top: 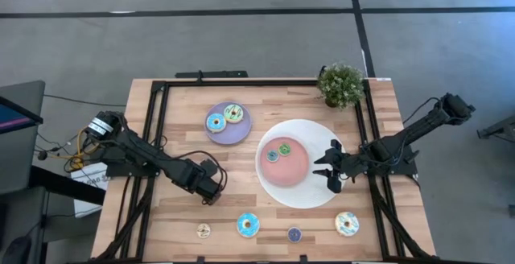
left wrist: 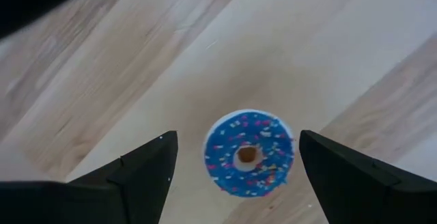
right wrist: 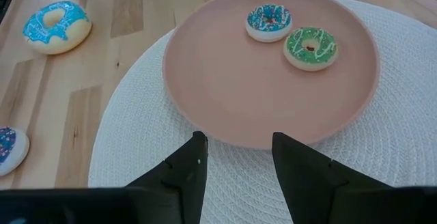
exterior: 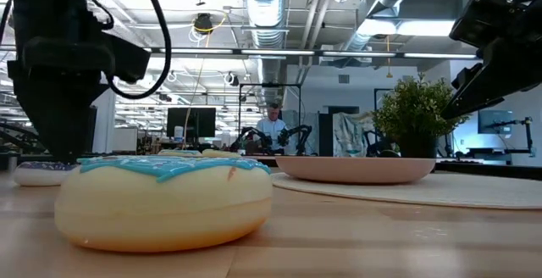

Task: Pick & Place donuts
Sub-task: Put the top small purple donut on the pink plate

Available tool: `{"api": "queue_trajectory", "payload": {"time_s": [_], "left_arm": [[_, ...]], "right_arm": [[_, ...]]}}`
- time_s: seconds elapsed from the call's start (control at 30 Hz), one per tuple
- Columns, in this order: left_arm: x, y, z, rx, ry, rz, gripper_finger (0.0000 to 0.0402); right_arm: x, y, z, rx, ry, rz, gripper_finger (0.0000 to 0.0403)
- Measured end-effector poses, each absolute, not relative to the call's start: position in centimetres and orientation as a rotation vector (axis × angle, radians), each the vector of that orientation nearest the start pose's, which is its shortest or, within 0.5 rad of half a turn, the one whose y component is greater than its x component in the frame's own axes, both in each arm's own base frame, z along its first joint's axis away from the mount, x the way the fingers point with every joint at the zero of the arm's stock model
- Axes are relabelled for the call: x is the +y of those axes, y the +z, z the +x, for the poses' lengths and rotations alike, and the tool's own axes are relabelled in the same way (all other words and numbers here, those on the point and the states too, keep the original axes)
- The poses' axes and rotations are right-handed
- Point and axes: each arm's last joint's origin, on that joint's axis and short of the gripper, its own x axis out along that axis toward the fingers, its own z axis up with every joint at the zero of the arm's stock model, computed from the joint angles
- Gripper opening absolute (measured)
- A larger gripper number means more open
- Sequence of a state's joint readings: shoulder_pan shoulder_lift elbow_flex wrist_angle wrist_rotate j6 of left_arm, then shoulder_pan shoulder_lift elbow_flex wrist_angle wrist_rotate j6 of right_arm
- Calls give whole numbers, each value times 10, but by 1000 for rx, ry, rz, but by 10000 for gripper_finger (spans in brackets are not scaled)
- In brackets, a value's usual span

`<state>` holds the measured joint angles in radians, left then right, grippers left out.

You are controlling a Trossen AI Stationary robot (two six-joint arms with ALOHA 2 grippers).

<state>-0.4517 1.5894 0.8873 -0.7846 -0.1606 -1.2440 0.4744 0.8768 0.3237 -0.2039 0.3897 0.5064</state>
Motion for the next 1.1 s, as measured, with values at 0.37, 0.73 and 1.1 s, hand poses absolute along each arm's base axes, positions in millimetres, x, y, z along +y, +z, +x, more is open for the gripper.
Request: {"api": "queue_trajectory", "payload": {"time_s": [0.37,0.73,1.1], "left_arm": [[-111,157,238,1292,613,-601,300],[-115,136,242,1392,630,-579,300],[-115,138,242,1391,617,-563,298]], "right_arm": [[63,164,147,682,-93,170,154],[63,164,147,681,-93,171,154],[63,164,147,681,-93,171,154]]}}
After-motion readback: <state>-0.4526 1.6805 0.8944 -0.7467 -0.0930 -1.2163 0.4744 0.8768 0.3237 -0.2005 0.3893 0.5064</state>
